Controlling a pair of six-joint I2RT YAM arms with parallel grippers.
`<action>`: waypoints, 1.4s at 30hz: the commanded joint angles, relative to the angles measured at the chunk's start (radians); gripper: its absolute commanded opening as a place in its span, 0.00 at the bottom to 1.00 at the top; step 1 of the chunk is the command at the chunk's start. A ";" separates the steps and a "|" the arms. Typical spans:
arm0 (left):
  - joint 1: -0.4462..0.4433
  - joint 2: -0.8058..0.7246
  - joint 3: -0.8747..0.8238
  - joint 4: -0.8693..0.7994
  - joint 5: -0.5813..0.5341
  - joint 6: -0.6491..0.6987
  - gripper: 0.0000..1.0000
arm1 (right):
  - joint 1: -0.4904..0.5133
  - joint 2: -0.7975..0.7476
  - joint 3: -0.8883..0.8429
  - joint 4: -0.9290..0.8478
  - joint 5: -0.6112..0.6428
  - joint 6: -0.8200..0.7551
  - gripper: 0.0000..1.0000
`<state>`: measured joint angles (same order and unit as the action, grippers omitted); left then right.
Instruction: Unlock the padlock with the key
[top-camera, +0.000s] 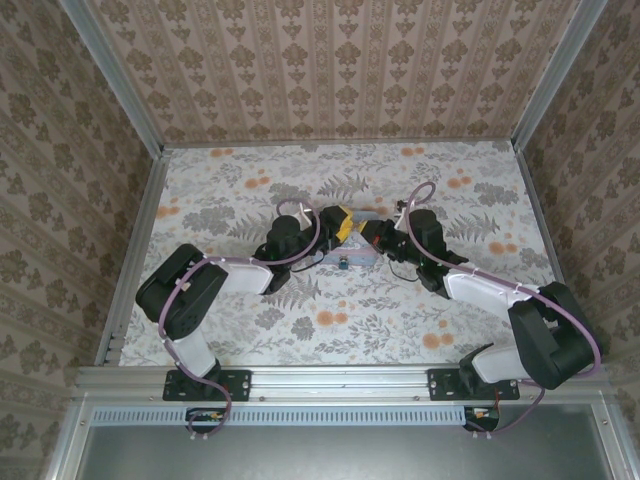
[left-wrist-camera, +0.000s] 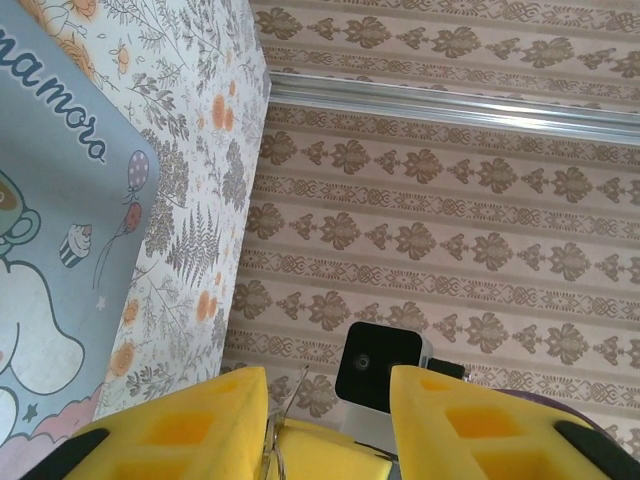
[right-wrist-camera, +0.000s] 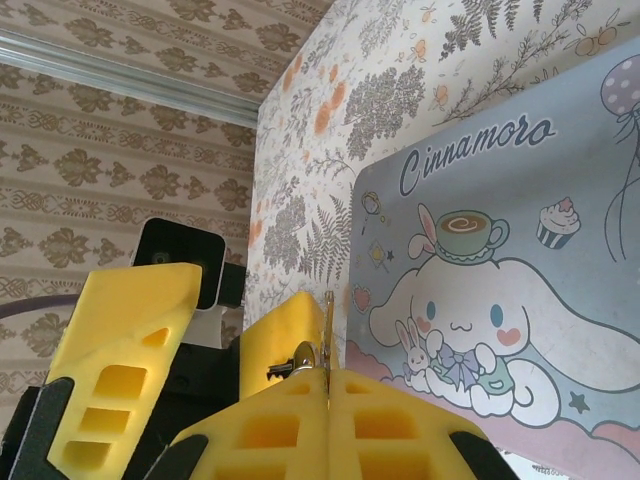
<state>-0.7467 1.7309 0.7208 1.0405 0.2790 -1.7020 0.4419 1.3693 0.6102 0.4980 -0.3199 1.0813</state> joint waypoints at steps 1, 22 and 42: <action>-0.010 0.006 -0.005 0.043 -0.011 0.005 0.37 | -0.004 0.001 -0.008 0.024 0.013 0.012 0.00; -0.008 0.037 -0.009 0.053 -0.005 0.012 0.00 | -0.006 -0.019 -0.007 0.027 0.010 0.014 0.00; 0.145 -0.284 0.277 -0.906 0.213 1.152 0.00 | -0.154 -0.083 -0.066 0.161 -0.238 -0.199 0.61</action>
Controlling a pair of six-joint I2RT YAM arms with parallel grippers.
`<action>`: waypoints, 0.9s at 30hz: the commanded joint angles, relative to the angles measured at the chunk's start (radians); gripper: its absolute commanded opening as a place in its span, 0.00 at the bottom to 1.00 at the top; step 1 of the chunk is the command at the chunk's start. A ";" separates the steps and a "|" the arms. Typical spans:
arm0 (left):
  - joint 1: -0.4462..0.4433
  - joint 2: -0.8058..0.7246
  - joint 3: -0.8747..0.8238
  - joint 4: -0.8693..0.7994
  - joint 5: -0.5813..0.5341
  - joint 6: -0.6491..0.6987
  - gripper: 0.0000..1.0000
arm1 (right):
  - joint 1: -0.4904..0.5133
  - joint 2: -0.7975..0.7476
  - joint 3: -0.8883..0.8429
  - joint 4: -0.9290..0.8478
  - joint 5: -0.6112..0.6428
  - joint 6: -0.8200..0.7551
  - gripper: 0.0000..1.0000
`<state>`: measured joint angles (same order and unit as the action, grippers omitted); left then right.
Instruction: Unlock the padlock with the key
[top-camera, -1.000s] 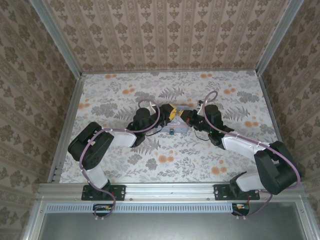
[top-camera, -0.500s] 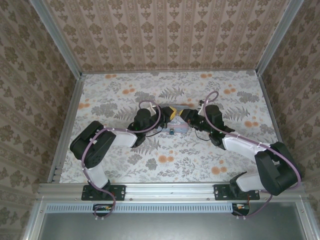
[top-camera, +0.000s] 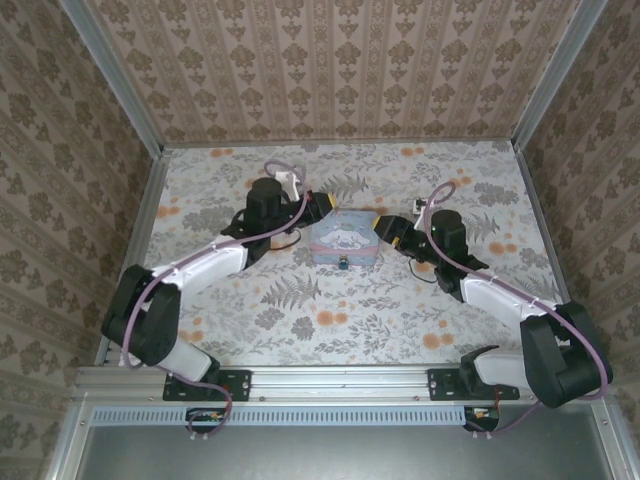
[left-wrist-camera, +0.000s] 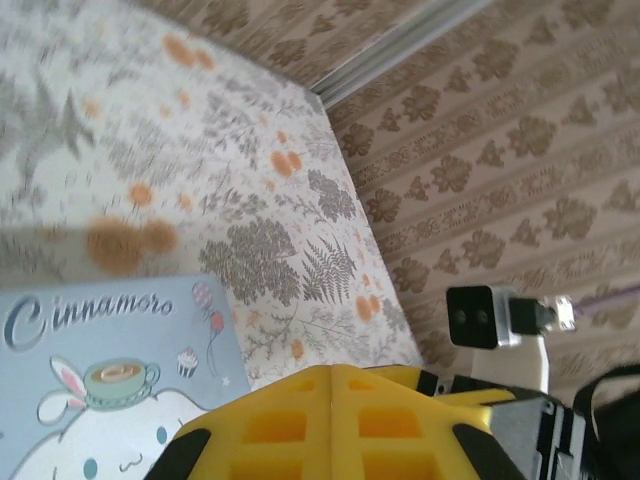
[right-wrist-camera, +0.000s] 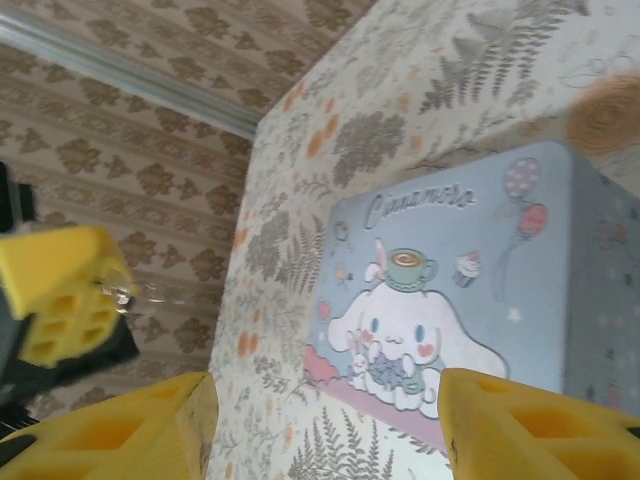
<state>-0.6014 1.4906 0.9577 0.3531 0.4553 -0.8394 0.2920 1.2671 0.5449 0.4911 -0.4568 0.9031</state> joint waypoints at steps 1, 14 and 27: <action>0.003 -0.055 0.044 -0.219 0.051 0.312 0.00 | -0.005 0.031 0.004 0.207 -0.115 -0.008 0.61; 0.006 -0.095 0.016 -0.042 0.164 0.259 0.00 | 0.036 0.167 0.078 0.571 -0.180 0.102 0.48; 0.009 -0.008 -0.035 0.238 0.221 0.024 0.00 | 0.097 0.258 0.073 0.738 -0.160 0.164 0.43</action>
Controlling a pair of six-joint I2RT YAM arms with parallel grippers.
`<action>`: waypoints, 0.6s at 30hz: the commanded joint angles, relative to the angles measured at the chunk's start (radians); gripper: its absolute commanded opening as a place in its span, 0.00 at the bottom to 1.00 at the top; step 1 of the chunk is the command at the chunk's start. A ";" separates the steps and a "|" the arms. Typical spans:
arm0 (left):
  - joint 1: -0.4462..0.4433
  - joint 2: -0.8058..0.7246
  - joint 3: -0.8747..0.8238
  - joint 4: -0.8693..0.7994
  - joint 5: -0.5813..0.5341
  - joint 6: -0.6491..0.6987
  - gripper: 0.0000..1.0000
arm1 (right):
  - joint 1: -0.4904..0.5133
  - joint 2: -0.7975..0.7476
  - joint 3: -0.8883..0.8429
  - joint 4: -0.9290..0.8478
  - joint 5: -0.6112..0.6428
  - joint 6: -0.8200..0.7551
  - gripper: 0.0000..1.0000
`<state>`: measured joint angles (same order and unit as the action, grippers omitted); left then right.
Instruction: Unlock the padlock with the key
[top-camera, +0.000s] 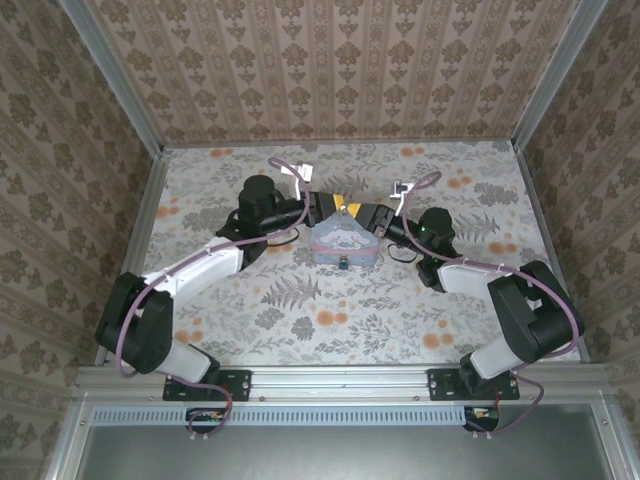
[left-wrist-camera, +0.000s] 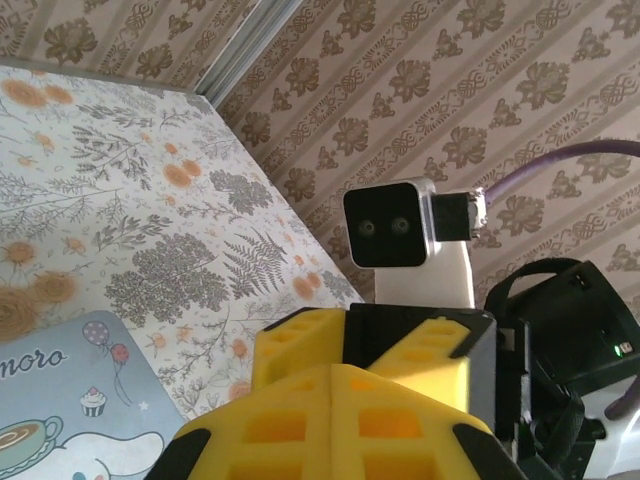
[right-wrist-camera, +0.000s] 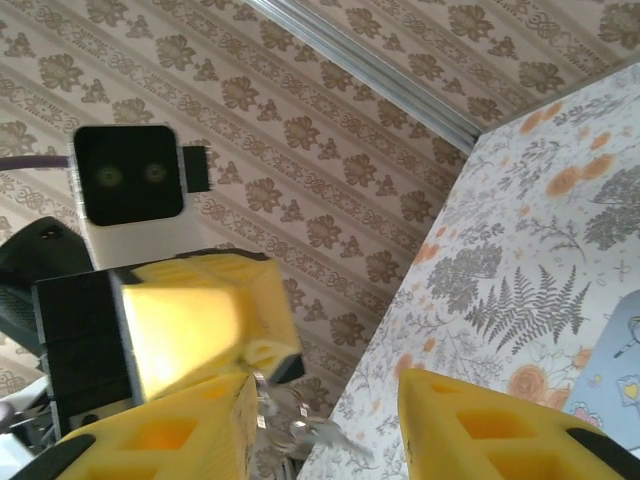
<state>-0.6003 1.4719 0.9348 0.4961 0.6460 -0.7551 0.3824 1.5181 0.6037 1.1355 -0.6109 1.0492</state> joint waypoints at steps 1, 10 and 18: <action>0.005 0.014 -0.014 0.101 0.029 -0.066 0.00 | 0.008 0.008 0.013 0.097 -0.003 0.020 0.43; 0.005 0.032 -0.018 0.135 0.020 -0.101 0.00 | 0.017 0.010 0.016 0.095 -0.003 0.023 0.41; 0.005 0.041 -0.019 0.154 0.020 -0.120 0.00 | 0.024 0.034 0.023 0.106 -0.001 0.027 0.39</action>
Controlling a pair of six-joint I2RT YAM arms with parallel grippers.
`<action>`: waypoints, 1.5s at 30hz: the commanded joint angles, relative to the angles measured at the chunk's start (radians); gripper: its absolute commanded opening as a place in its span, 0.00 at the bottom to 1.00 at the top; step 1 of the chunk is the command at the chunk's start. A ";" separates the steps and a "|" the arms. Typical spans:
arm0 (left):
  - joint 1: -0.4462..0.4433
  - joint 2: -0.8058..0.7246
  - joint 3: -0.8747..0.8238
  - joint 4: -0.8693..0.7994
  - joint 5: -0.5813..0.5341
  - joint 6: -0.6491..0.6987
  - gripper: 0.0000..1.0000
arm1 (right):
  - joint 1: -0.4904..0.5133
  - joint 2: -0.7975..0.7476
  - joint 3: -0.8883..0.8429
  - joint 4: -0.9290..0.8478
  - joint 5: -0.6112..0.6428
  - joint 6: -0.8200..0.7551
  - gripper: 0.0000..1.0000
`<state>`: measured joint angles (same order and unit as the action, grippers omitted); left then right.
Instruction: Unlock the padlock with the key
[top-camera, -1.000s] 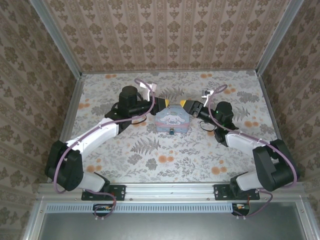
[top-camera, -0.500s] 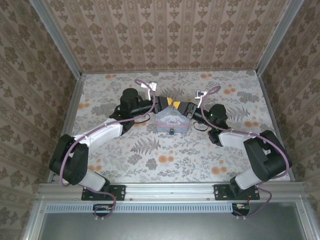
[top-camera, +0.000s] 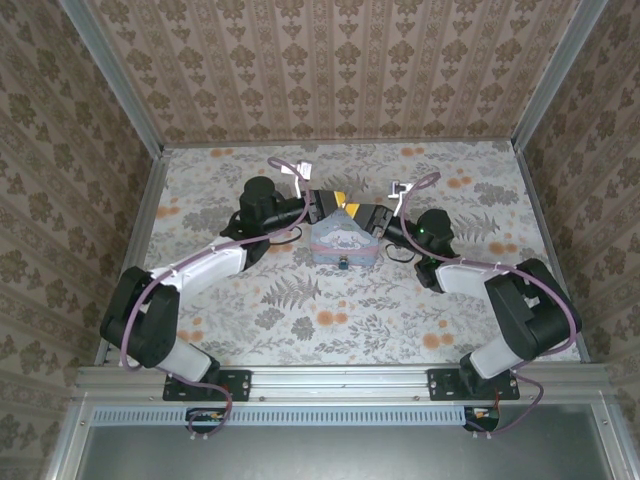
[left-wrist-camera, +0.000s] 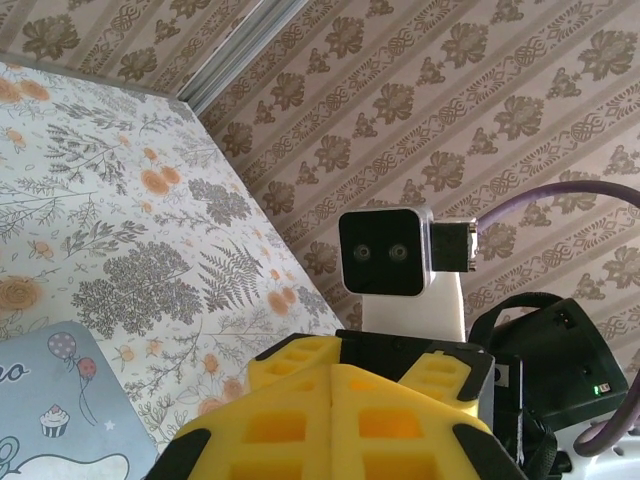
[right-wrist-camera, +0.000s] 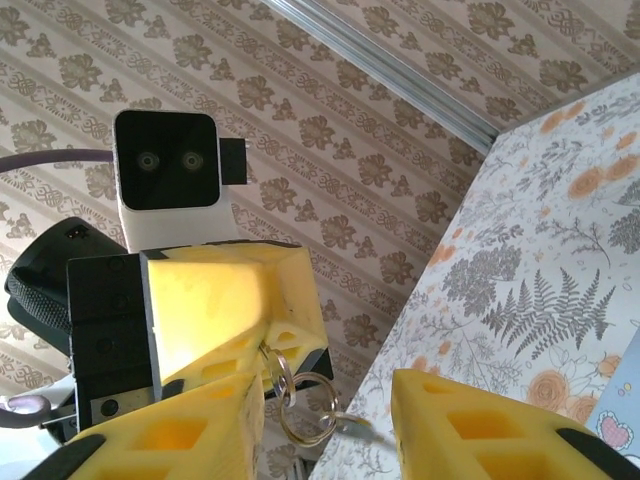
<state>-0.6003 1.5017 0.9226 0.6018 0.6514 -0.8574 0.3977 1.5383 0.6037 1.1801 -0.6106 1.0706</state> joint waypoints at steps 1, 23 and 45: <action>0.005 0.012 -0.006 0.049 0.015 -0.019 0.00 | 0.007 0.016 0.025 0.063 -0.002 0.006 0.39; -0.007 0.037 -0.017 0.056 0.010 -0.023 0.00 | 0.011 0.030 0.033 0.070 -0.006 0.012 0.28; -0.007 0.043 -0.003 0.052 0.008 -0.029 0.00 | 0.010 0.040 0.026 0.085 -0.020 0.020 0.05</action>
<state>-0.6010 1.5326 0.9100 0.6289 0.6479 -0.8791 0.4038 1.5665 0.6147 1.2106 -0.6109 1.0817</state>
